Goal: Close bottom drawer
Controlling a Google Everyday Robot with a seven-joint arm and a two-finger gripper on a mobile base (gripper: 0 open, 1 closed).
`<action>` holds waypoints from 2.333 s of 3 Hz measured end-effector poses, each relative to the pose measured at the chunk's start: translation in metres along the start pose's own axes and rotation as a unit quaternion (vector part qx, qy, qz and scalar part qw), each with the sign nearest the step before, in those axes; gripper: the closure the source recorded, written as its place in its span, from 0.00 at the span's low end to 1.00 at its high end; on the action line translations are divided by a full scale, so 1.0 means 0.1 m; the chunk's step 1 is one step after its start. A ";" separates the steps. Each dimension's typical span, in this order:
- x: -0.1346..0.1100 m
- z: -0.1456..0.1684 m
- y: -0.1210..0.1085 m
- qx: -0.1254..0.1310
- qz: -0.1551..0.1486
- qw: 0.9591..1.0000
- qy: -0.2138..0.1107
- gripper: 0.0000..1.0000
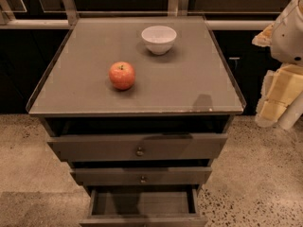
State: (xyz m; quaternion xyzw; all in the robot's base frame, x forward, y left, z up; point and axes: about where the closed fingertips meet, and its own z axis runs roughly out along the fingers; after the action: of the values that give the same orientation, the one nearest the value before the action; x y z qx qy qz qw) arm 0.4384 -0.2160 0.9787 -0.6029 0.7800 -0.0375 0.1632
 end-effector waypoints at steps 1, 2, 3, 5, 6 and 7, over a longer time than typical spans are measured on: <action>0.00 0.00 0.00 0.000 0.000 1.000 0.000 0.00; 0.11 0.14 0.13 0.008 0.013 1.000 -0.017 0.00; 0.17 0.40 0.58 0.013 0.022 0.997 -0.075 0.00; 0.34 1.24 1.19 -0.005 0.102 0.980 -0.173 0.00; 0.34 1.23 1.19 -0.005 0.103 0.979 -0.173 0.00; 0.56 1.63 1.20 -0.023 0.148 0.972 -0.181 0.00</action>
Offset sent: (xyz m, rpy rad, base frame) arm -0.0503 -0.0284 -0.0925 0.1748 -0.0812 -0.0921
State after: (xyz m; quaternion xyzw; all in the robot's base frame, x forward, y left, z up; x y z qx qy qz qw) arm 0.3634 -0.2145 0.7827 -0.4811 0.8186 0.1150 0.2919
